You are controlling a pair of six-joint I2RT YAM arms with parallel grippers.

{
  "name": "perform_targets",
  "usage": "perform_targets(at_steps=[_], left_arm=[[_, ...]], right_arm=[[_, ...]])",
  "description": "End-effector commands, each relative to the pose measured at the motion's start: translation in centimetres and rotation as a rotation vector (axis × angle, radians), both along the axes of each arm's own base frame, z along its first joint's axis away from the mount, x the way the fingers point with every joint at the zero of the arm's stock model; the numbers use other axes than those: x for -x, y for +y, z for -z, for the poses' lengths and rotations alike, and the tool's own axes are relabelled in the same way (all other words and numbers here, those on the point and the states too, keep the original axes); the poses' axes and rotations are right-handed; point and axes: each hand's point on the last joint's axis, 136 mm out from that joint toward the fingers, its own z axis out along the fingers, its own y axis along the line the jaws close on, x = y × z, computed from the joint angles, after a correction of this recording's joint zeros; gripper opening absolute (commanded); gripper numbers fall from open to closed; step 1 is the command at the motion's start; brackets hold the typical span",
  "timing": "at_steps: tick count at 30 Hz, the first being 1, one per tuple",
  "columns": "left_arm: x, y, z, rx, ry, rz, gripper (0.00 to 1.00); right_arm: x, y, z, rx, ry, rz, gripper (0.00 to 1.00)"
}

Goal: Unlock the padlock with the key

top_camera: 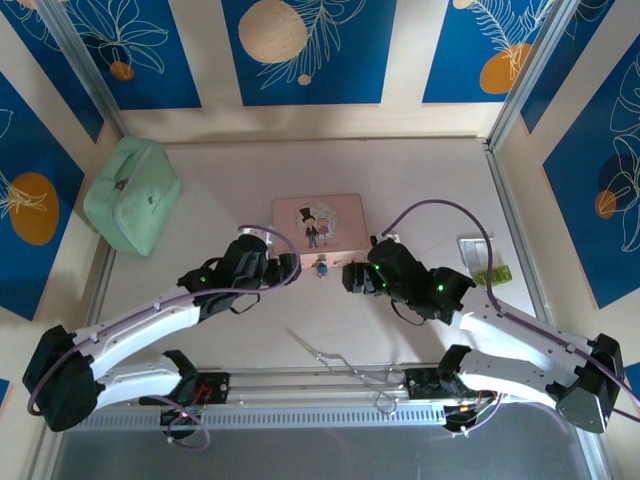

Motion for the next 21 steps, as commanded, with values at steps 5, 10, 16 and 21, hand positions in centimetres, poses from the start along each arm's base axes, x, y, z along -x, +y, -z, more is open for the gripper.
perform_targets(at_steps=[5,10,16,21], left_arm=[[0.1,-1.0,0.1,0.069,0.043,-0.007,0.7],[-0.2,-0.7,0.7,0.064,0.054,-0.035,0.7],[-0.6,-0.7,1.9,0.073,0.09,-0.061,0.69],[-1.2,-0.7,2.0,0.1,0.1,-0.073,0.67]], right_arm=[[0.1,4.0,3.4,-0.041,0.11,-0.126,0.77],[-1.9,4.7,6.0,0.089,0.128,-0.027,0.78],[-3.9,8.1,7.1,0.026,0.093,-0.103,0.78],[-5.3,10.0,8.3,0.002,0.09,-0.196,0.72]])
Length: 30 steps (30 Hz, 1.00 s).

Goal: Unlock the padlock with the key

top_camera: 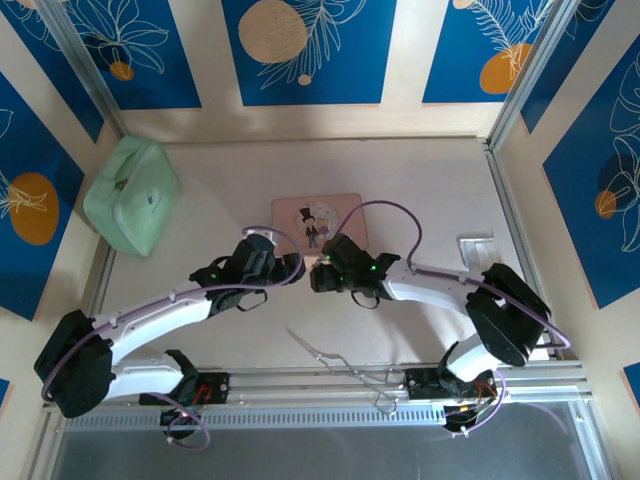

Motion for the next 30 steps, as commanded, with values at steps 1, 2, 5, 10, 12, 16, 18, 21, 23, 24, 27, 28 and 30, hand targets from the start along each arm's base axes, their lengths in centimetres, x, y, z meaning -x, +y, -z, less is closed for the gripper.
perform_targets(at_steps=[1,2,5,10,12,16,18,21,23,24,27,28,30], left_arm=[[-0.7,-0.4,-0.2,0.047,0.0,-0.008,0.66],[-0.8,-0.4,-0.3,0.046,-0.001,-0.01,0.66],[-1.0,-0.4,-0.4,0.047,-0.006,-0.016,0.64],[-1.3,-0.1,-0.2,0.035,-0.005,-0.021,0.62],[-1.3,0.0,-0.1,0.036,-0.006,-0.024,0.61],[-1.3,-0.6,-0.1,0.047,-0.012,0.012,0.57],[-1.3,-0.8,0.0,0.044,-0.008,0.021,0.55],[-1.4,-0.9,0.2,0.039,-0.006,0.027,0.54],[-1.4,-0.9,0.2,0.035,-0.006,0.031,0.53],[-1.4,-0.9,0.2,0.032,-0.007,0.033,0.54],[-1.5,-0.9,0.3,0.022,-0.009,0.037,0.53],[-1.5,-0.9,0.3,0.023,-0.011,0.038,0.53],[-1.4,-0.8,0.5,0.02,-0.007,0.037,0.53]], right_arm=[[-1.7,2.4,-1.0,-0.093,-0.037,-0.077,0.71],[-2.0,2.4,-0.7,-0.099,-0.037,-0.08,0.71],[-2.7,2.1,-0.3,-0.082,-0.052,-0.082,0.71],[-2.9,2.0,0.5,-0.098,-0.046,-0.096,0.7],[-3.0,1.9,0.9,-0.091,-0.045,-0.098,0.7],[-3.1,2.1,1.4,-0.086,-0.043,-0.101,0.67],[-3.2,2.2,1.6,-0.083,-0.043,-0.103,0.67],[-3.4,2.2,1.8,-0.078,-0.045,-0.096,0.66],[-3.5,2.2,2.0,-0.076,-0.042,-0.094,0.64],[-3.5,2.3,2.1,-0.073,-0.042,-0.095,0.63],[-3.6,2.3,2.2,-0.071,-0.041,-0.092,0.61],[-3.6,2.3,2.3,-0.071,-0.041,-0.095,0.6],[-3.7,2.5,2.3,-0.073,-0.043,-0.097,0.58]])
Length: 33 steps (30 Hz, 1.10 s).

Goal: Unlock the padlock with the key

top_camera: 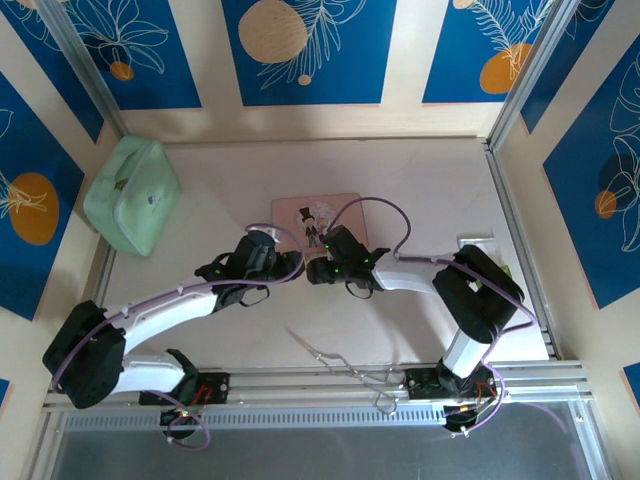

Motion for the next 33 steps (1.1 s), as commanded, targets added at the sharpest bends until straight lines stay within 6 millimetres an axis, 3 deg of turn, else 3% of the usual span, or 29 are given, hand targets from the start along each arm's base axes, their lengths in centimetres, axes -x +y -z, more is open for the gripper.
perform_targets(at_steps=[1,11,33], left_arm=[[-0.5,-0.2,-0.4,0.004,-0.017,0.013,0.53],[-0.4,0.0,0.0,-0.002,-0.012,0.013,0.51],[-0.4,0.0,0.8,-0.018,0.004,0.022,0.44]], right_arm=[[-0.5,0.8,-0.4,-0.016,-0.019,-0.018,0.57],[-0.5,0.6,-0.1,0.001,-0.024,-0.025,0.5],[-0.8,0.9,-2.1,0.017,-0.094,-0.069,0.49]])
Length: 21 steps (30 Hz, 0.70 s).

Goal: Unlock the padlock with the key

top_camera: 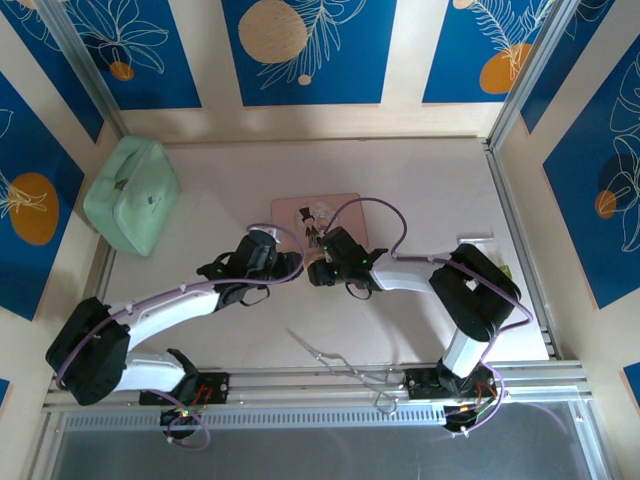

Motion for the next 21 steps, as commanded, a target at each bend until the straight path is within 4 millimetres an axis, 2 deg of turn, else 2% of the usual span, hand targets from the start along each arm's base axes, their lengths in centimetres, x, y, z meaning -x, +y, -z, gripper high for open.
perform_targets(at_steps=[1,8,21], left_arm=[[-0.27,-0.07,0.09,-0.002,-0.008,0.017,0.44],[-0.31,-0.08,0.25,-0.002,-0.005,0.015,0.43],[-0.15,-0.08,0.8,0.009,0.01,0.008,0.4]], right_arm=[[-0.8,0.97,-2.67,-0.03,-0.067,-0.018,0.48],[-0.68,0.98,-2.77,-0.026,-0.069,-0.019,0.47],[-0.68,0.87,-2.28,-0.021,-0.055,-0.011,0.29]])
